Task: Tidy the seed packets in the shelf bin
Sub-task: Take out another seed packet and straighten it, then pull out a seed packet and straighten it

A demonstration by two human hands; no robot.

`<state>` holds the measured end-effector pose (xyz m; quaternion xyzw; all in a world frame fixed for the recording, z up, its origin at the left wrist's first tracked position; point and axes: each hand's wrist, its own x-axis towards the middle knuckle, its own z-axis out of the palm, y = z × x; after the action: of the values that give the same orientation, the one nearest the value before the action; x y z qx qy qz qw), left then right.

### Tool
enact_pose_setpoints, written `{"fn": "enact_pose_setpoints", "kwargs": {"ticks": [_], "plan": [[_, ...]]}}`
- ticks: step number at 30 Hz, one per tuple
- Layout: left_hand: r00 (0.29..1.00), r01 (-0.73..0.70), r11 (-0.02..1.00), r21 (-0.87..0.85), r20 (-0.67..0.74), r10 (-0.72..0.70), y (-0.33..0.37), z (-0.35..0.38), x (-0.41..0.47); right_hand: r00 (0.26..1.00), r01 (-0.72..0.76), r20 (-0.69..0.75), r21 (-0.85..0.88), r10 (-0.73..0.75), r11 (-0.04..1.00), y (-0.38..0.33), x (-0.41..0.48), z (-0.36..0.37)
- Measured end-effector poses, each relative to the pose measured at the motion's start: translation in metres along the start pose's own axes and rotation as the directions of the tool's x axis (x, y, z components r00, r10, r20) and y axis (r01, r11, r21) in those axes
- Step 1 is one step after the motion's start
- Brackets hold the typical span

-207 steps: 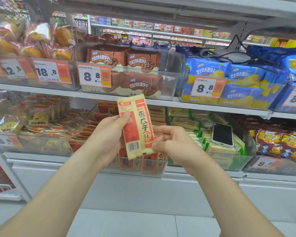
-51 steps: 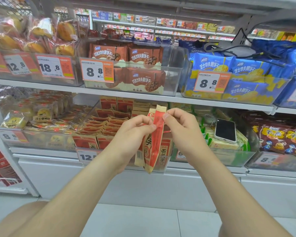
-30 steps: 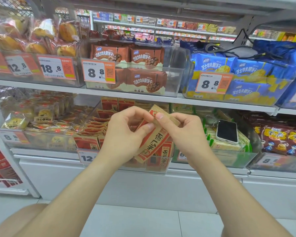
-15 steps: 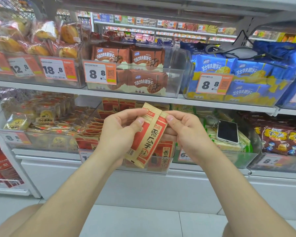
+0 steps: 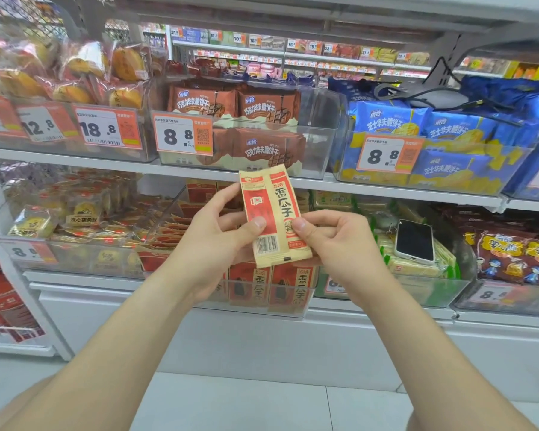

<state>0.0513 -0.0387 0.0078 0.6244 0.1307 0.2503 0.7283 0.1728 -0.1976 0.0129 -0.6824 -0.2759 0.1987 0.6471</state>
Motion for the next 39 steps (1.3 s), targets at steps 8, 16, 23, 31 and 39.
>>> {"fn": "enact_pose_setpoints", "kwargs": {"ticks": [8,16,23,31,39], "plan": [[1.0,0.008,0.997,-0.074,-0.01,-0.009,0.003,-0.001,-0.001,0.999,-0.039,0.005,0.094,0.039,0.995,-0.003,-0.002,0.0],[0.998,-0.051,0.99,0.129,-0.016,0.054,0.001,0.008,-0.006,0.971,0.228,-0.052,-0.093,-0.234,0.969,-0.002,-0.009,0.004],[0.983,-0.035,0.994,0.101,0.182,0.017,0.0,0.021,-0.014,0.861,0.509,0.192,-0.346,-0.471,0.789,0.015,-0.01,0.009],[0.973,0.14,0.988,0.069,0.173,-0.15,0.004,0.02,-0.017,0.917,0.252,-0.283,-0.138,-0.282,0.958,0.007,0.008,-0.01],[0.982,0.003,0.97,0.244,0.185,-0.05,0.006,0.014,-0.014,0.921,0.251,-0.241,-0.232,-0.305,0.94,0.004,0.006,-0.005]]}}
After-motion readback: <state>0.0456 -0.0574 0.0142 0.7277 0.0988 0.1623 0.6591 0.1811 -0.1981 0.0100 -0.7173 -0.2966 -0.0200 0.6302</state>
